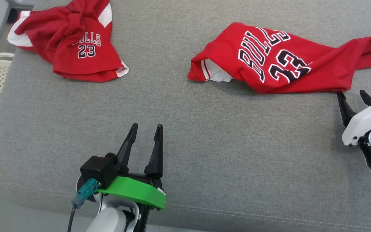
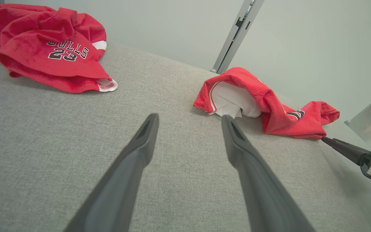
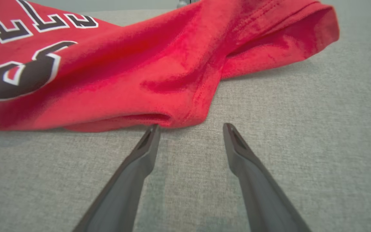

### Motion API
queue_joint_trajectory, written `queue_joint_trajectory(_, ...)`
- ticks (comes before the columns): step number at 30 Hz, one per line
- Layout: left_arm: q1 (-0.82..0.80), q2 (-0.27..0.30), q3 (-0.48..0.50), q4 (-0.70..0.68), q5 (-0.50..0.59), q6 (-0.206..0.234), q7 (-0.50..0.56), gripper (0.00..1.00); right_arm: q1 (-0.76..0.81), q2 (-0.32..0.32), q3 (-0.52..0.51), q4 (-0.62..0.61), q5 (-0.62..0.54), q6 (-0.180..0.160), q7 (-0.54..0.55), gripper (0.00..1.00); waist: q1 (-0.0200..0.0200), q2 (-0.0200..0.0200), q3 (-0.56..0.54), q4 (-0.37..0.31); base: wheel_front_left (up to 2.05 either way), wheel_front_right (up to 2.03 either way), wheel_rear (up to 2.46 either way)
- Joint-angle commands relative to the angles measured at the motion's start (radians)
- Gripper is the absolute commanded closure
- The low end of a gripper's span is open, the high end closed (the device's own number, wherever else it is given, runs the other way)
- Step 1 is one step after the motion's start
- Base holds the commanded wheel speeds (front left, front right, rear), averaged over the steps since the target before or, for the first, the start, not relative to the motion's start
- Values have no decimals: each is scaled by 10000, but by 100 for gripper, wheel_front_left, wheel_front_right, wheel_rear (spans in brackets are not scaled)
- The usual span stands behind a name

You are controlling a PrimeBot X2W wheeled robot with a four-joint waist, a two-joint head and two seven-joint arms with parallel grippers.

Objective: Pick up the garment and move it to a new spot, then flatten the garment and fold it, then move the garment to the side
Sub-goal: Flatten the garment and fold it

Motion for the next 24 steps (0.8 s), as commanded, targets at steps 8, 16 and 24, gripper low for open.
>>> queue_joint_trajectory(8, -238, -39, -12, -13, 11, 15, -109, 0, -820, 137, 277, 919, -354, -14, -303, 0, 0, -1, 312, 772, 0, 0, 0)
queue_joint_trajectory(16, -196, -9, 75, 50, -75, 62, -192, 0, -1299, 328, 643, 1256, -883, -14, -409, 100, 0, -1, 311, 733, 0, 0, 0)
queue_joint_trajectory(24, 47, 31, 138, 149, -154, 100, -259, 0, -1038, 148, 1608, -180, -722, -14, -149, 100, 0, -1, -131, 2, 0, 0, 0)
